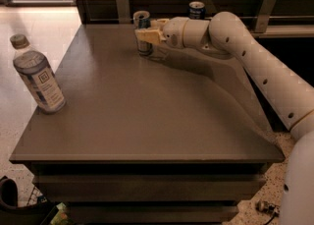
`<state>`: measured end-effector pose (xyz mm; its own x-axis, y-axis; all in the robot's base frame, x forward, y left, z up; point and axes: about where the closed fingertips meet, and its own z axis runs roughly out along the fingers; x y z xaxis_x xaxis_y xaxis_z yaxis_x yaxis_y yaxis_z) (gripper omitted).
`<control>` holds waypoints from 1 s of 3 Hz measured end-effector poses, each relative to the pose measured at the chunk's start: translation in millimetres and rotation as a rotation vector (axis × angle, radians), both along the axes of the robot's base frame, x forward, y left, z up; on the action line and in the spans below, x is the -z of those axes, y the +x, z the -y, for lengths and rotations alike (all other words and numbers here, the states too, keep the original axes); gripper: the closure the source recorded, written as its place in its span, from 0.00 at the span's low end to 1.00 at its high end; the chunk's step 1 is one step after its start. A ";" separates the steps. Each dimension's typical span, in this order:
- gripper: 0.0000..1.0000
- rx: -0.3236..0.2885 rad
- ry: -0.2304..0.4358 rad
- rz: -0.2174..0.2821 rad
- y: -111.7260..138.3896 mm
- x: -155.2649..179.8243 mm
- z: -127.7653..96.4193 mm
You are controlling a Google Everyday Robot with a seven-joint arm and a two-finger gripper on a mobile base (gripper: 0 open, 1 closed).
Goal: Move redbull can near blue plastic bottle
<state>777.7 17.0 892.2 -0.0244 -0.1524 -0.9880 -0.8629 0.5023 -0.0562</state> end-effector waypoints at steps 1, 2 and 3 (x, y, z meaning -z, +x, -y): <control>1.00 0.000 0.000 0.000 0.0 0.0 -0.1; 1.00 -0.006 -0.021 -0.001 -6.7 -9.8 -1.6; 1.00 -0.013 -0.044 -0.005 -29.3 -31.9 -3.4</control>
Offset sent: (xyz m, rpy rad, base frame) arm -0.0171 -0.0036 0.0277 -0.0581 0.0013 0.0042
